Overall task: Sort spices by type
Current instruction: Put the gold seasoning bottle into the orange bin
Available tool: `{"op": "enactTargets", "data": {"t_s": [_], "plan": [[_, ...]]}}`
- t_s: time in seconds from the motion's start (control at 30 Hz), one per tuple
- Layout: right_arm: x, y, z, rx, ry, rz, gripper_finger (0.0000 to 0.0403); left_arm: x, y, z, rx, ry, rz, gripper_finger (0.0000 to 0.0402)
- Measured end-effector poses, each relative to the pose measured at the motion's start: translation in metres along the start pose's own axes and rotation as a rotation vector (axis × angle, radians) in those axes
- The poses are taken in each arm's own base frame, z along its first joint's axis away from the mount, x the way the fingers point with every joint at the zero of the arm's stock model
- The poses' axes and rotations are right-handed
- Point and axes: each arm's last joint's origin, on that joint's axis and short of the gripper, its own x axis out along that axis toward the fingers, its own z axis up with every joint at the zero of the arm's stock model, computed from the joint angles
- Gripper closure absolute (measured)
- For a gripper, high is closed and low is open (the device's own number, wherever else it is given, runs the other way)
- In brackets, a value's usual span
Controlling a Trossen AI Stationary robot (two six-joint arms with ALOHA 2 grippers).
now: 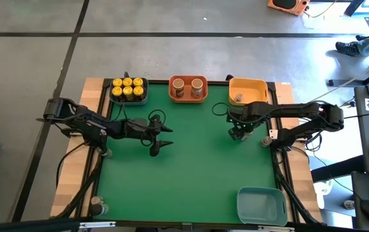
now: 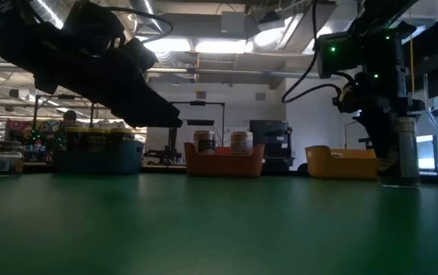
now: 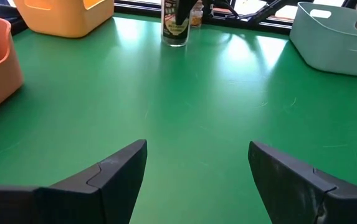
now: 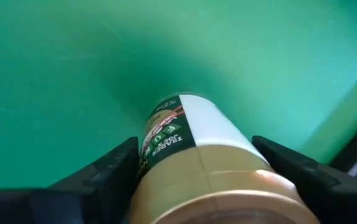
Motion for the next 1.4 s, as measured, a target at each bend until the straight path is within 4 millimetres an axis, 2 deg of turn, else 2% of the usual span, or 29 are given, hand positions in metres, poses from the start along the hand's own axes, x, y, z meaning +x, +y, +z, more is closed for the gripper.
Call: {"op": "enactTargets", "data": {"t_s": [0.17,0.3,0.47,0.77,0.93,1.1,1.4], "plan": [[-0.007,0.008,0.004,0.005,-0.061,0.025,0.0119,0.0,0.0,0.0,-0.005,-0.001,0.005,0.0123],[-0.021,0.014,0.012,-0.039,-0.143,0.056,0.0119,0.0,0.0,0.0,-0.026,-0.001,0.007,0.0123],[-0.038,0.025,0.027,-0.101,-0.299,0.117,0.0119,0.0,0.0,0.0,-0.026,-0.003,0.008,0.0123],[-0.053,0.049,0.053,-0.243,-0.627,0.292,0.0119,0.0,0.0,0.0,-0.027,-0.006,0.008,0.0123],[-0.054,0.063,0.064,-0.34,-0.762,0.31,0.0118,0.0,0.0,0.0,-0.058,-0.005,0.007,0.0123],[-0.053,0.075,0.078,-0.417,-0.926,0.251,0.0119,0.0,0.0,0.0,-0.067,-0.006,0.008,0.0123],[-0.039,0.089,0.1,-0.605,-1.079,0.1,0.0115,0.0,0.001,0.001,-0.021,-0.014,0.049,0.0123]]}}
